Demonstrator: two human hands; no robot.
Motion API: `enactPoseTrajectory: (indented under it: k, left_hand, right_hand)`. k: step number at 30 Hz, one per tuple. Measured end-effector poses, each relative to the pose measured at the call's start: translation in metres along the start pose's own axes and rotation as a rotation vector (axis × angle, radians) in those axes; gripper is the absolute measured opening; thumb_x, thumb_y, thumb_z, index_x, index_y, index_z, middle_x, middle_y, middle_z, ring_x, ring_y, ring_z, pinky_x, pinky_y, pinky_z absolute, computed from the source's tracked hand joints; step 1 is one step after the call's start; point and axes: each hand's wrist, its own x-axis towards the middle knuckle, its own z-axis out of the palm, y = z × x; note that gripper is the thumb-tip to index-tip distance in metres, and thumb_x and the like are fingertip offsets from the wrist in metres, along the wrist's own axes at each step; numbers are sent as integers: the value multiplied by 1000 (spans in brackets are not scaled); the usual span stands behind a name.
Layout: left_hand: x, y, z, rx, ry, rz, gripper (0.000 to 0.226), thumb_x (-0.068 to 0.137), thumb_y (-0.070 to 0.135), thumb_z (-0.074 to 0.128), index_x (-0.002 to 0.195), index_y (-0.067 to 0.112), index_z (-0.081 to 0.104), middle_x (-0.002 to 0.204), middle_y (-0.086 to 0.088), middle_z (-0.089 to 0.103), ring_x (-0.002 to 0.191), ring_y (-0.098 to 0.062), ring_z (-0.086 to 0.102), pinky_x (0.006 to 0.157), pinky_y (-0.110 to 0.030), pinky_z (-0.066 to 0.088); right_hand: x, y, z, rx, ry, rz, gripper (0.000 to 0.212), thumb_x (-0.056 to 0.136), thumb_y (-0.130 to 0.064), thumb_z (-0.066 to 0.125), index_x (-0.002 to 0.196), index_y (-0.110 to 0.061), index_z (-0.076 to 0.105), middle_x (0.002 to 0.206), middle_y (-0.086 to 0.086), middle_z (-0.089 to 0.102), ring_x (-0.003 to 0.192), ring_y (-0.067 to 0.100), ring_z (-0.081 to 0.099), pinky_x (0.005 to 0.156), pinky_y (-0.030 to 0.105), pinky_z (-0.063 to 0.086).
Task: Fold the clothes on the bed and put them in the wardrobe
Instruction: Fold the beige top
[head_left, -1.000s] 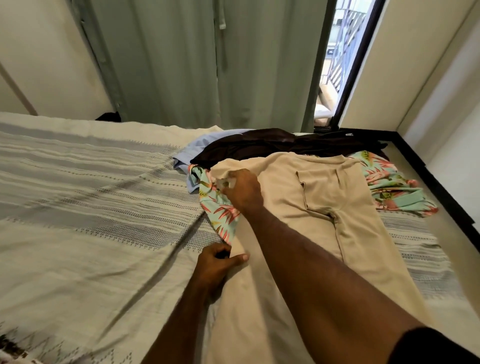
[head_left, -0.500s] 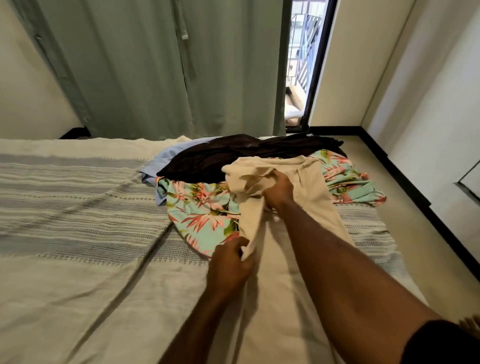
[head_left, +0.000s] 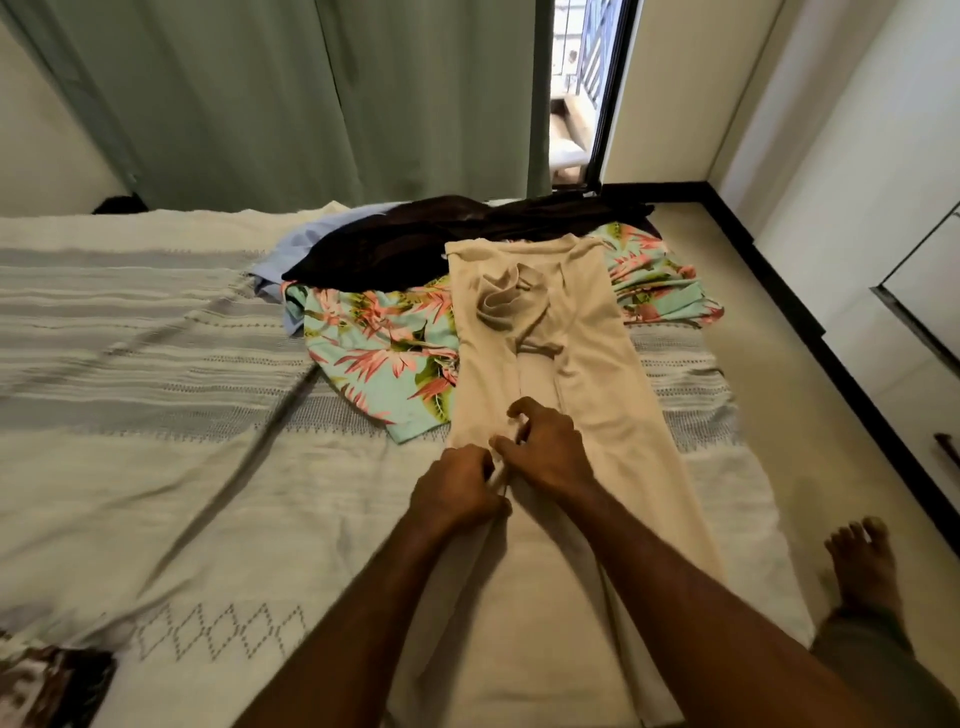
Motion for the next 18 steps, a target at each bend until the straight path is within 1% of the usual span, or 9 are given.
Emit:
enactPoseTrajectory:
  k: [2,4,8,10,12,13,15,17,18]
  left_hand:
    - [-16,-6,3,37,-20,-30,47,70,44,86,106,21,65,106,-3,63,95,-22,62,80,-36,56]
    - [-33,-11,5,58,-21,-64,49,70,46,85,107,21,65,108,-3,64,96,-22,62,79,-36,55]
    - [-59,-21,0,172,-3,-121,44,80,57,71,105,21,67,107,-3,67,99,-25,64,86,-37,53]
    - [-68,-24,-7,156,-33,-112,34,90,51,64,101,20,67,107,-5,66,103,-27,63,86,-37,49]
    - [-86,-25,-10,88,-38,-84,28,96,46,58,86,20,58,96,-6,61,101,-32,62,79,-36,46]
    - [-92,-23,-11,50,-26,-56,29,97,43,58,83,19,53,92,-6,58,98,-32,61,74,-35,43]
    - [-110,-12,-12,-11,-4,12,25,95,40,63,96,16,56,96,-5,62,92,-27,60,71,-32,41]
    - [-121,-3,-10,-63,-6,73,21,96,38,62,105,20,59,105,-3,71,86,-19,63,72,-31,48]
    - [-125,-1,-8,-82,-29,80,16,95,37,62,103,24,58,104,-2,73,84,-17,65,74,-34,55]
  right_hand:
    - [-13,-1,4,-70,-56,-35,46,76,-30,71,120,-30,57,106,7,67,100,28,63,78,30,46]
    - [-24,-4,5,-102,-107,-32,41,75,-18,67,114,-28,61,110,7,65,100,30,62,74,27,44]
    - [-40,-11,0,-96,-141,9,23,82,-6,63,97,-15,78,108,8,72,103,28,67,85,30,52]
    - [-44,-13,-3,-7,-113,66,22,87,-7,61,100,-12,79,110,10,74,106,29,66,90,31,52]
    - [-55,-14,-2,99,-94,110,18,89,-17,64,100,-13,78,109,9,74,105,28,66,89,30,52]
    - [-60,-16,0,157,-105,126,17,88,-24,68,98,-16,78,106,8,75,102,26,67,87,30,53]
    - [-76,-21,4,275,-159,162,14,82,-29,75,92,-19,77,97,7,75,90,23,71,81,35,60]
    - [-92,-22,2,355,-206,206,4,82,-15,73,83,-18,73,89,12,74,74,24,71,70,40,63]
    - [-97,-20,-1,375,-212,231,13,83,-6,68,78,-18,70,87,15,73,69,26,70,65,41,63]
